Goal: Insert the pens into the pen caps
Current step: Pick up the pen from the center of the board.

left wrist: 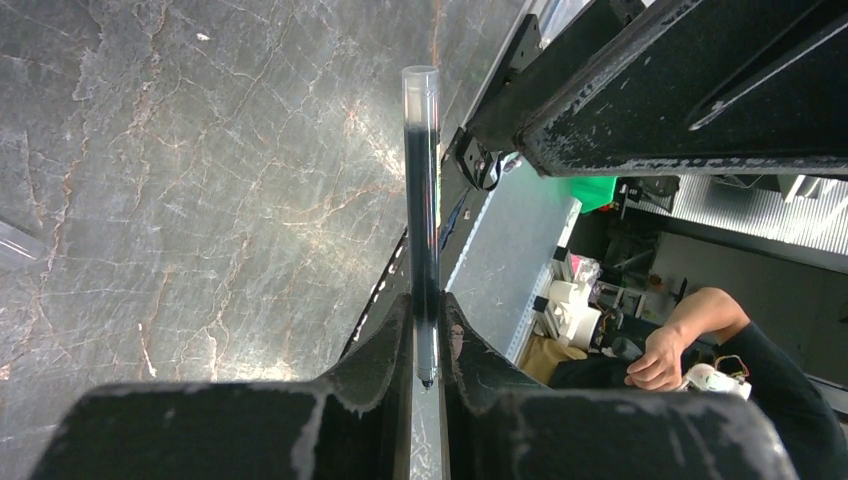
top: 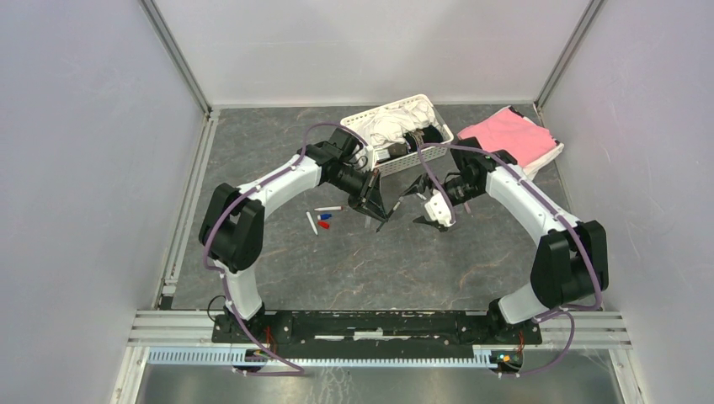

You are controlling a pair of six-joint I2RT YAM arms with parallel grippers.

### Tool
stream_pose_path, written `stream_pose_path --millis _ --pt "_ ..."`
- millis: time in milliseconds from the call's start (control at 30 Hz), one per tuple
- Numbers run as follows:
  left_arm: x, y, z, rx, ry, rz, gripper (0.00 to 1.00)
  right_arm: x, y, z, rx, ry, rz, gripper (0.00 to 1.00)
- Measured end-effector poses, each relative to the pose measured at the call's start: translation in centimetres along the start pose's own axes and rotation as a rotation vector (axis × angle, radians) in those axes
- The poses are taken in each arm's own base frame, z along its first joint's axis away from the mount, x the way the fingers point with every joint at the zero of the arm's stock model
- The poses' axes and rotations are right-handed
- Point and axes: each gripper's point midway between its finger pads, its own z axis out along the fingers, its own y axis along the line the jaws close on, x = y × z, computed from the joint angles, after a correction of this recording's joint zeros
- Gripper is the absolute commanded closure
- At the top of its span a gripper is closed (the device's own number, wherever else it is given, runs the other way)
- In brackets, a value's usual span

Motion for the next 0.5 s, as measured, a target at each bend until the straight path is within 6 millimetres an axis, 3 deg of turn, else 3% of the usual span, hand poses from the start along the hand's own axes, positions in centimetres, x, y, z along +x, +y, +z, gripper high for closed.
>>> stream_pose_path --millis 500 --pt "0.4 -0.8 0.1 0.041 0.018 0.002 0.98 -0.5 -0.6 2.1 -0.057 0.024 -0.116 0.31"
